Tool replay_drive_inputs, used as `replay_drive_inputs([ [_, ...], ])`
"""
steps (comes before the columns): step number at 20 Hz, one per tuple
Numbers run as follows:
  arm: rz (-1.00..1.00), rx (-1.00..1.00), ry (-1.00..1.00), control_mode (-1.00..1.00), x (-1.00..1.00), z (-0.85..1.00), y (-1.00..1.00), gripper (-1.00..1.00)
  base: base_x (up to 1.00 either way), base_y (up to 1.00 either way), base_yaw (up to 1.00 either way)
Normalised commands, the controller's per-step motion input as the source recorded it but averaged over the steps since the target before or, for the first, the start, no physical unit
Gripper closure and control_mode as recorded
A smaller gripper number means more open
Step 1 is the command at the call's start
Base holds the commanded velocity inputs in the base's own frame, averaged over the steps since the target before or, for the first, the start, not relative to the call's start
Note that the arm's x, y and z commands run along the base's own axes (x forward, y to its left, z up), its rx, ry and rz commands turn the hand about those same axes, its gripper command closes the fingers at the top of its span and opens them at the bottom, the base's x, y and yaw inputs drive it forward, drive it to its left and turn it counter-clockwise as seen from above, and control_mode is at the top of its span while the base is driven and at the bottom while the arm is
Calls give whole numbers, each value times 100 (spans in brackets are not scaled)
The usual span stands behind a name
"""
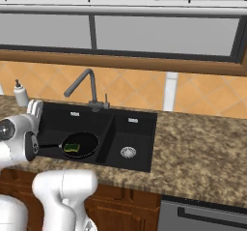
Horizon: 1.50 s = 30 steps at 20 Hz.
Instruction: Pick the pan and sponge and place them into the sink. Then turn on the water.
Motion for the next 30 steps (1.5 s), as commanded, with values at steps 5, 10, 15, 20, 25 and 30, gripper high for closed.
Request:
replay_drive_inputs([
  [5,0,8,14,-100,-59,100,-21,-100,0,0,0],
  [10,0,22,23,-100,-40,80,-68,-100,0,0,0],
  [15,-1,41,1,-100,-31,12,-97,-100,0,0,0],
  [20,-3,47,13,-100,-6,0,-95,-100,0,0,0],
  [25,0,38,20,-100,0,0,-83,-100,0,0,0],
  [30,12,8,61,-100,39,-3,-17,-100,0,0,0],
])
